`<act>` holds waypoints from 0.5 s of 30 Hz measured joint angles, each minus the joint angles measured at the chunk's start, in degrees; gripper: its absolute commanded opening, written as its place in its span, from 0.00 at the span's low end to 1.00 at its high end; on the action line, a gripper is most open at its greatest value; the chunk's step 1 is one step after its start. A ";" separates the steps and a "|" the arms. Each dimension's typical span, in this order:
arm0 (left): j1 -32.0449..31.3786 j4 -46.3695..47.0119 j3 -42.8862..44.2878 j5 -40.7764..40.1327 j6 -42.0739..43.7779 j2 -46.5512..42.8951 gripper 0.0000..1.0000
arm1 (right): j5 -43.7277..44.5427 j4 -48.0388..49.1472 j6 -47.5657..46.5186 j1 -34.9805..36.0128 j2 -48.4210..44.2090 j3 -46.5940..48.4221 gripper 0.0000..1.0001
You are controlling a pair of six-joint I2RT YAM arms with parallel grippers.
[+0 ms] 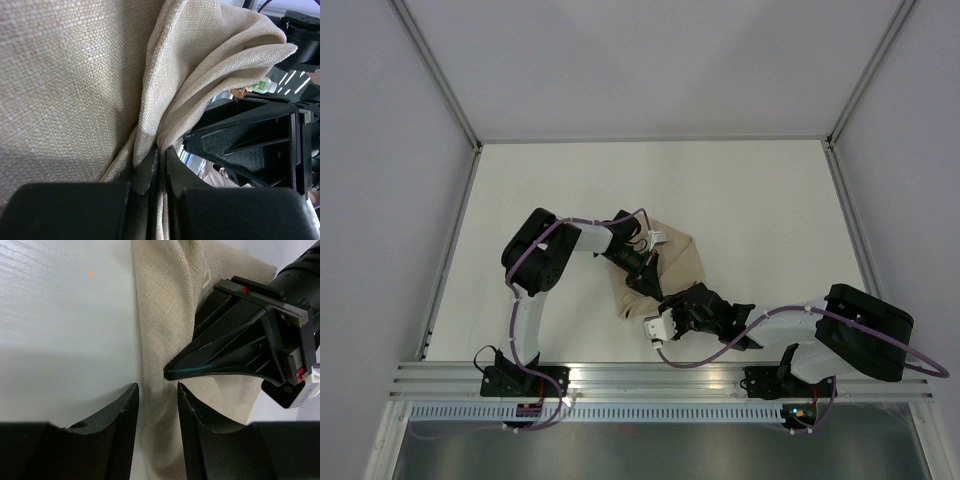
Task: Fold the napkin, place the utensils inside, and roll it up
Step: Roll the napkin with the utensil
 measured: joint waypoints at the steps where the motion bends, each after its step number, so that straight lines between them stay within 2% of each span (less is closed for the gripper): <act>1: 0.00 -0.11 0.02 0.07 0.00 0.09 0.02 | -0.04 0.09 -0.09 0.00 0.46 0.31 0.43; 5: 0.00 -0.55 0.24 0.35 0.00 0.35 0.02 | -0.20 0.24 -0.87 0.00 1.79 1.31 0.40; 13: 0.26 -1.49 0.39 0.28 0.48 0.48 0.02 | -0.96 -6.62 -1.97 -0.02 2.99 5.14 0.17; 15: 0.33 -1.68 0.39 0.28 0.68 0.48 0.02 | -1.44 -9.33 -1.86 -0.09 3.13 6.71 0.15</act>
